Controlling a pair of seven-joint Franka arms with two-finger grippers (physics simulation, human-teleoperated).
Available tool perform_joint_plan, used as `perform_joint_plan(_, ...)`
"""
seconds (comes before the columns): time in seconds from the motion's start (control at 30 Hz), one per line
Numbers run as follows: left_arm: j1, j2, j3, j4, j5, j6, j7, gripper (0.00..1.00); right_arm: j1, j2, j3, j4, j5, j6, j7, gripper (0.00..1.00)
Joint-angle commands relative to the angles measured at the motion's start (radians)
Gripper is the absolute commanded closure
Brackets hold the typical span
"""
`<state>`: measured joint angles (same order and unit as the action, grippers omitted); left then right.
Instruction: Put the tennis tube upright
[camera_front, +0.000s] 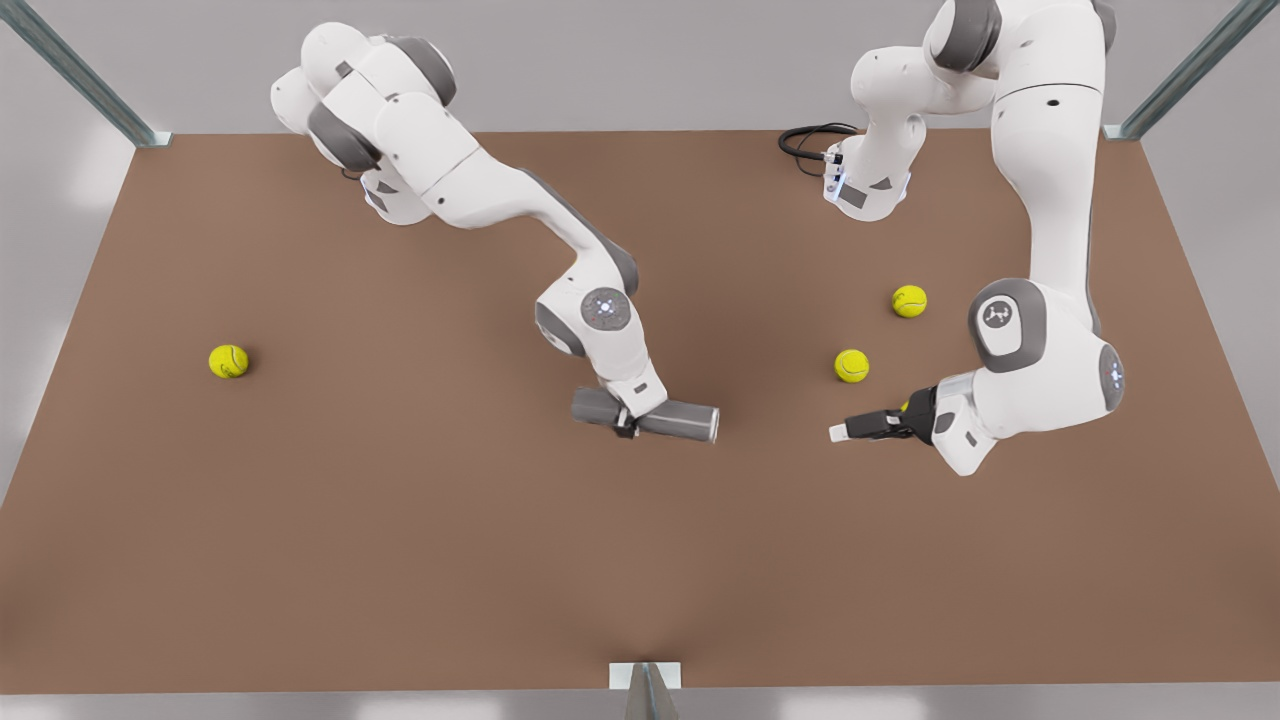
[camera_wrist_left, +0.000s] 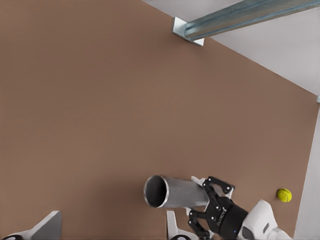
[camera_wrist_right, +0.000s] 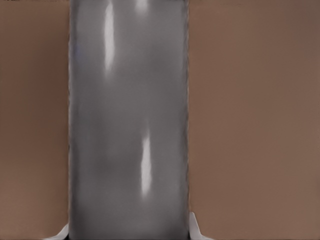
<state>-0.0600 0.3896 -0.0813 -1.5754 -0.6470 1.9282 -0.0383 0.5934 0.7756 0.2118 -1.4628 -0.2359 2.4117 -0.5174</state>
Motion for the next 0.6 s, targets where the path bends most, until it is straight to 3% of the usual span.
perform_joint_plan(0.0, -0.001, 0.000, 0.000, 0.000, -0.002, 0.000, 0.000, 0.01, -0.001, 0.002, 0.000, 0.004, -0.005, -0.002, -0.016, 0.26)
perform_joint_plan(0.1, -0.004, 0.003, 0.000, 0.000, -0.002, 0.002, 0.000, 0.01, -0.001, 0.040, -0.006, 0.048, -0.005, -0.002, -0.254, 0.26)
perform_joint_plan(0.27, -0.006, 0.003, 0.000, 0.000, 0.000, -0.002, 0.003, 0.01, 0.037, 0.083, -0.011, 0.055, -0.002, 0.010, -0.240, 0.26)
perform_joint_plan(0.3, -0.006, 0.003, 0.000, 0.000, 0.001, -0.003, 0.003, 0.01, 0.042, 0.087, -0.011, 0.061, 0.001, 0.009, -0.237, 0.00)
perform_joint_plan(0.5, -0.007, 0.005, 0.000, 0.000, 0.004, -0.003, 0.006, 0.01, 0.042, 0.074, -0.011, 0.062, 0.006, -0.002, -0.228, 0.00)
perform_joint_plan(0.57, -0.049, 0.017, -0.006, -0.003, 0.001, 0.002, 0.006, 0.01, 0.028, -0.008, -0.011, 0.045, 0.012, -0.092, -0.202, 0.00)
